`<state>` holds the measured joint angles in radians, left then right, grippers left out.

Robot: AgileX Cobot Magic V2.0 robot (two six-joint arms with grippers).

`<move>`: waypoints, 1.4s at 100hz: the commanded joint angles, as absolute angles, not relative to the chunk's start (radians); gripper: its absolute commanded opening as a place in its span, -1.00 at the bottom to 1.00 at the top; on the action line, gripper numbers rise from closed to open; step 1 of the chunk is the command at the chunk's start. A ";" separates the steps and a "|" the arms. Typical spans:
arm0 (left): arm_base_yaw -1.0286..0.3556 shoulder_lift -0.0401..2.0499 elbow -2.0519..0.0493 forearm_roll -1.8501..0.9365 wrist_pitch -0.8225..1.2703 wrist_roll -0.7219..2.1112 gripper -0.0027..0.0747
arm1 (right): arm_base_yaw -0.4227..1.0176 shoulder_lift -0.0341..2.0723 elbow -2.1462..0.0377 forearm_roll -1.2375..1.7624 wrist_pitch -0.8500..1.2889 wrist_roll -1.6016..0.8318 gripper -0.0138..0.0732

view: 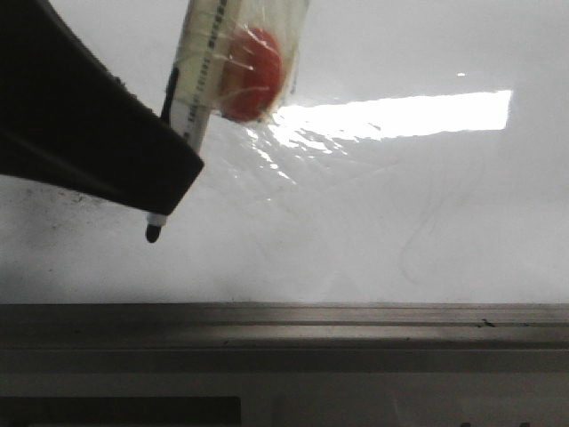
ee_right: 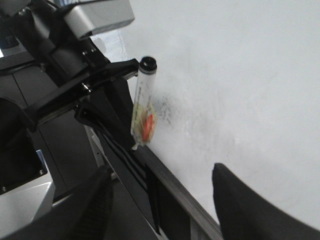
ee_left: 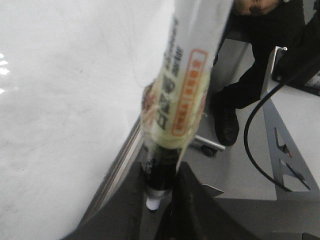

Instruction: Write number 8 on whiteboard

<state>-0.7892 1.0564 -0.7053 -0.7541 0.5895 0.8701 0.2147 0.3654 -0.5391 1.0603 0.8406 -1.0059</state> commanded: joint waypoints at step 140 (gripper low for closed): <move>-0.837 1.038 -0.745 -0.505 0.597 0.954 -0.98 | 0.768 1.093 -0.791 1.124 0.567 -1.243 0.21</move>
